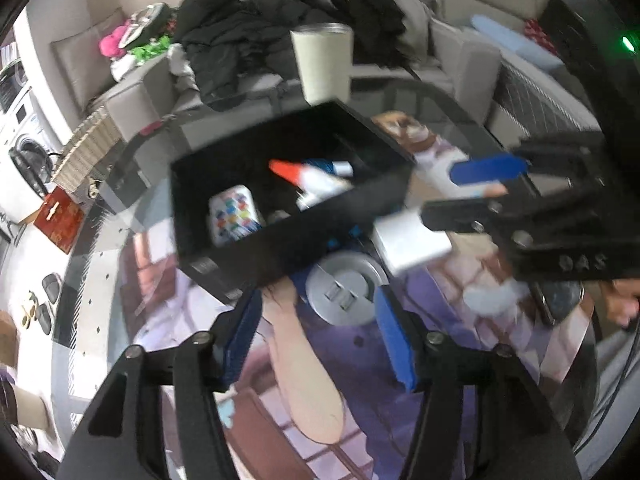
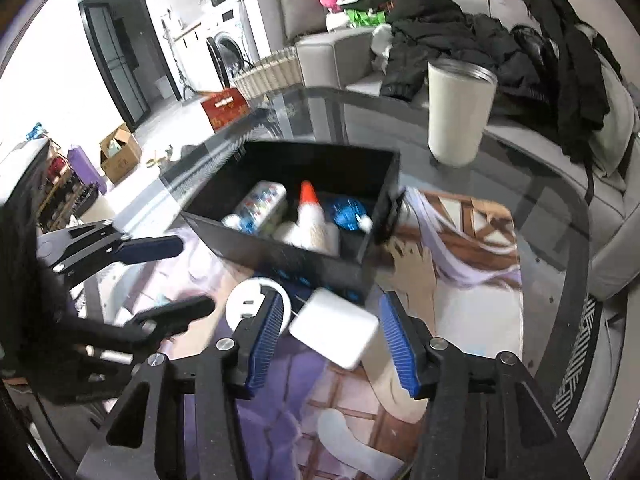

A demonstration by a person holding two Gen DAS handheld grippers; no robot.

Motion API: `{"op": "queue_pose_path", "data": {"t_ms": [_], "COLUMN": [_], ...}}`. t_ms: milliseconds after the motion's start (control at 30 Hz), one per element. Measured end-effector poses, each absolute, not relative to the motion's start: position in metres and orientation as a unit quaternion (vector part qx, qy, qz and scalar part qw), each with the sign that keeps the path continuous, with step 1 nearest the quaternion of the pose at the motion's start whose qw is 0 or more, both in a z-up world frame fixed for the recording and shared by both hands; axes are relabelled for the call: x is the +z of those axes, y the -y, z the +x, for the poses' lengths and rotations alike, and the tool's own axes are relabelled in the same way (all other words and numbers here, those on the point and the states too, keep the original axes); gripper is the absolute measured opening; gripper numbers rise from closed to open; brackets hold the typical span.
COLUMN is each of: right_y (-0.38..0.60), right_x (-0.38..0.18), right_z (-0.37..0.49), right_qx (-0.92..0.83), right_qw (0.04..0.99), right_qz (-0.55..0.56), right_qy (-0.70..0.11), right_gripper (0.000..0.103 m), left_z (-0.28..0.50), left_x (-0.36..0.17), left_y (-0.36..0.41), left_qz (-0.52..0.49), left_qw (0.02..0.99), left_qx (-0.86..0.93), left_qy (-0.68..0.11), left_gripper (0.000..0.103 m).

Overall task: Organize rigid objects
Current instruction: 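Grasp the grey USB hub with the left gripper while the right grasps the white charger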

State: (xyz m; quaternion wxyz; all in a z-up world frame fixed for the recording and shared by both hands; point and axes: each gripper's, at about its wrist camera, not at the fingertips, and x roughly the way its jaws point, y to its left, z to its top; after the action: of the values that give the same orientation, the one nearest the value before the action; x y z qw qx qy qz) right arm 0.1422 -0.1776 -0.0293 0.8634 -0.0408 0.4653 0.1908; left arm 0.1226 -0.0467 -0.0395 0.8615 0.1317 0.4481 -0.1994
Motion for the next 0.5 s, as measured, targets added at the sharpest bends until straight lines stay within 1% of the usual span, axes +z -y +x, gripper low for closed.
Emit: {"op": "queue_pose_path", "data": {"t_ms": [67, 167, 267, 500], "right_y": [0.178, 0.178, 0.181, 0.180], "right_x": [-0.042, -0.056, -0.067, -0.073], "right_z": [0.145, 0.151, 0.160, 0.170], "right_qx": [0.191, 0.190, 0.196, 0.208], "right_qw": [0.858, 0.853, 0.849, 0.843], "right_qz": [-0.050, -0.056, -0.042, -0.021], "right_qy": [-0.474, -0.482, -0.489, -0.496], "right_gripper": [0.052, 0.052, 0.052, 0.052], "left_z": [0.122, 0.123, 0.122, 0.133], "left_x": [-0.048, -0.054, -0.055, -0.063], "left_y": [0.051, 0.058, 0.064, 0.074], "left_qz": [0.137, 0.145, 0.151, 0.166], "left_qw": [0.856, 0.854, 0.851, 0.850], "left_qx": [-0.206, -0.214, -0.226, -0.230], "left_qy": [-0.454, -0.452, -0.448, -0.444], "left_gripper": [0.077, 0.078, 0.081, 0.083]}}
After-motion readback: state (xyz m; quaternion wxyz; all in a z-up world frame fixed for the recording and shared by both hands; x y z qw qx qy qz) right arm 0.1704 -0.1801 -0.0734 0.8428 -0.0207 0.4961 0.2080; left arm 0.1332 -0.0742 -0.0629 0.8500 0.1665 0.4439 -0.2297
